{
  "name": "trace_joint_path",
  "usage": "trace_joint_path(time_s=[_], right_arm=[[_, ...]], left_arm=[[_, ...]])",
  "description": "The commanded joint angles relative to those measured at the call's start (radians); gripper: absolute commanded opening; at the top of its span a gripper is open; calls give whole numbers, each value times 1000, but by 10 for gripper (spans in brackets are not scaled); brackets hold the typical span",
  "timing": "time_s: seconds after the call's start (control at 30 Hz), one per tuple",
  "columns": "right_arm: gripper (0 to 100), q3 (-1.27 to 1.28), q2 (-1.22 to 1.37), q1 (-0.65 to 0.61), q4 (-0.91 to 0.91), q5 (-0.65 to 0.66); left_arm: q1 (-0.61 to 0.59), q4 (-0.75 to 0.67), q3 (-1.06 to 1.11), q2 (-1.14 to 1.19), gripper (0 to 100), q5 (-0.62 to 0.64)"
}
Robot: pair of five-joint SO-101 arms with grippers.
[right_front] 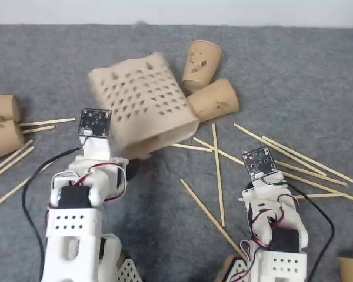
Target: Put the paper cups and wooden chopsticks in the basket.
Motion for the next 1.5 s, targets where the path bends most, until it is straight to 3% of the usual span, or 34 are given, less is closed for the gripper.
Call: trace_joint_path(time_s=[0.0,0.17,0.33,0.57,1.0,1.37,1.47], right_arm=[[13,11,-16,4,-8,18],[13,11,-16,4,-8,18],[13,11,-16,4,-8,18],[13,11,-16,4,-8,18],[13,11,-16,4,-8,18],[13,11,-16,4,-15,18],[13,11,-16,4,-16,18]], left_arm=[[-28,51,-114,-106,294,0],[-106,86,-274,-272,294,6],[-115,51,-403,-129,294,6],[-118,20,-728,420,294,3],[-259,37,-1666,1456,294,57],[-256,227,-2532,2128,294,172],[-256,336,-2741,2263,294,170]])
